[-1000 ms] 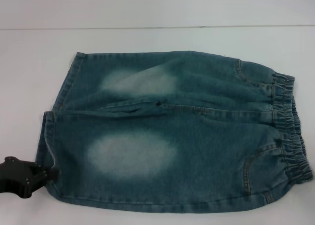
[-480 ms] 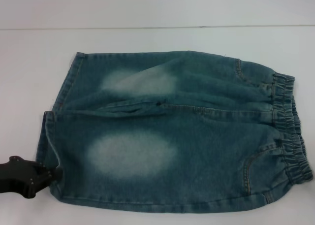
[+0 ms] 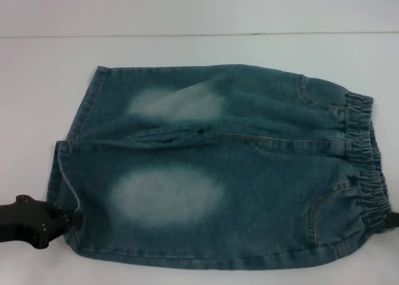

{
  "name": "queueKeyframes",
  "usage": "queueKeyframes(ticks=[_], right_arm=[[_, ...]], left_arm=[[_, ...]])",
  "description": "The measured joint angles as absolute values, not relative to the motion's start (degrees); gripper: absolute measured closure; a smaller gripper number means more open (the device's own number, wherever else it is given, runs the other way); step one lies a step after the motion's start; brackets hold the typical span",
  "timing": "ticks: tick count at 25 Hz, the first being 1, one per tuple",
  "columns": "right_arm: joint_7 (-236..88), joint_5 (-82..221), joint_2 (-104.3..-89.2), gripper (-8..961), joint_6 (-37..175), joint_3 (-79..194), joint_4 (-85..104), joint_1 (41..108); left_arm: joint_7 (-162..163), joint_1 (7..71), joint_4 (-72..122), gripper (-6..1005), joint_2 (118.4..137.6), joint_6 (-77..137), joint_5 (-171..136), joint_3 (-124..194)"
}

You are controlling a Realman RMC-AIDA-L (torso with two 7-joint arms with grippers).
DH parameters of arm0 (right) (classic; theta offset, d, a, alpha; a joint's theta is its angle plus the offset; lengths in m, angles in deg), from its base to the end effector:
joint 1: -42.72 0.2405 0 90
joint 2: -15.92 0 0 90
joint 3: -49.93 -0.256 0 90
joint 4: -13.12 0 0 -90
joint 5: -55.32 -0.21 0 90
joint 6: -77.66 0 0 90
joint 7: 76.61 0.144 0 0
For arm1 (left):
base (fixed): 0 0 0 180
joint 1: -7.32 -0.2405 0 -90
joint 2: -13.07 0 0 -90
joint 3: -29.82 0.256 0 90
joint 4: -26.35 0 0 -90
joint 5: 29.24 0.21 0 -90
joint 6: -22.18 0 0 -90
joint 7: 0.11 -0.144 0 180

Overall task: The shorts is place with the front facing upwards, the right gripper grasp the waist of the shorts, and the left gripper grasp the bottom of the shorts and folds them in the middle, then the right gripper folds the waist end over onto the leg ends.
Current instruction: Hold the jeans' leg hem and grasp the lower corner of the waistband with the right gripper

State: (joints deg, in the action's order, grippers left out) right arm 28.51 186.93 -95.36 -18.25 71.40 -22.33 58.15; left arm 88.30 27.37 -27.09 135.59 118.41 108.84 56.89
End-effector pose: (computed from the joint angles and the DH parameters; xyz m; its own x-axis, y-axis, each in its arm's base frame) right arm 0.3902 0.2247 0.0643 0.2601 -0.8414 -0.4738 -0.9543 -0.2987 0.0066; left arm -0.3383 0.2590 0.0275 0.7256 0.6210 0.2966 0.6821 -0.7059 -0.1907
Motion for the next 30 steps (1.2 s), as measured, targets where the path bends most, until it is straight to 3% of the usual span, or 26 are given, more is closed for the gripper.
queueKeyframes(ticks=[30], right_arm=[[29.3,187.5,-95.97,37,-20.1,73.9,-22.5,60.1]], left_arm=[[88.3,27.7,-26.9,949,135.59,118.4,108.7,57.7]])
